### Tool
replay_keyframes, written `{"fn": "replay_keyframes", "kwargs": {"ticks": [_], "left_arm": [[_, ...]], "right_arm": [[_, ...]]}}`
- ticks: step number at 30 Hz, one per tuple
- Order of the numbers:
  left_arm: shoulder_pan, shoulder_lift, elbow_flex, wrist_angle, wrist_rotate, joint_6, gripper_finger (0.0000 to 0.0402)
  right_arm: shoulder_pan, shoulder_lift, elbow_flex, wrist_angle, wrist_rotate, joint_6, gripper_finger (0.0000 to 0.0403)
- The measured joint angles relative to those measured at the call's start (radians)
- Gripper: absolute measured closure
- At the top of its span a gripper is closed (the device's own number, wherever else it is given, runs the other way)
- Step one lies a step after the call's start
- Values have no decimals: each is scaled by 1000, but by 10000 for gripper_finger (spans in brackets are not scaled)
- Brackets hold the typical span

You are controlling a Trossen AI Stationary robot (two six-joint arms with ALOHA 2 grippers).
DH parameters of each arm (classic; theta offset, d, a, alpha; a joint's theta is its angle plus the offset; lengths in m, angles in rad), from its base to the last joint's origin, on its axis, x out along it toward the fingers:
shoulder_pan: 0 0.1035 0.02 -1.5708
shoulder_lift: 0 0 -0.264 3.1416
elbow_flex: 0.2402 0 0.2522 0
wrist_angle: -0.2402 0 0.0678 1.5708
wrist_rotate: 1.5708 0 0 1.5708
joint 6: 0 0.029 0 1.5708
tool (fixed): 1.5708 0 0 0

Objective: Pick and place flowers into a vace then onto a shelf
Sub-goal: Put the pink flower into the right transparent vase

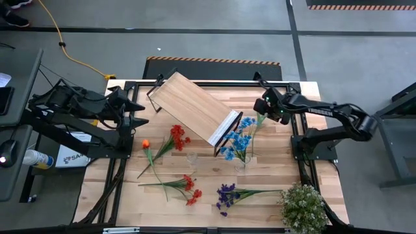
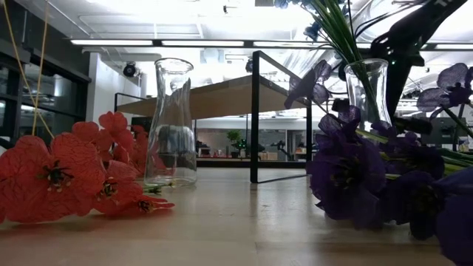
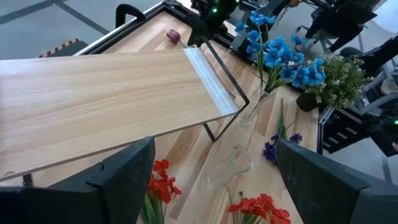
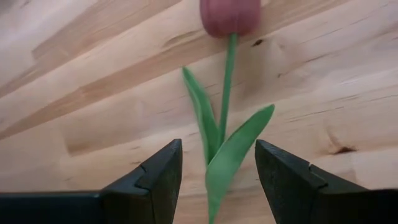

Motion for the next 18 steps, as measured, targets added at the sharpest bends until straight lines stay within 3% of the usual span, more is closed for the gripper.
{"fn": "replay_keyframes", "kwargs": {"ticks": [8, 18], "left_arm": [[0, 0, 0, 0, 0, 4, 34], [0, 0, 0, 0, 0, 4, 34]], "right_arm": [[0, 70, 0, 40, 32, 27, 212], [0, 182, 0, 82, 31, 50, 247]]}}
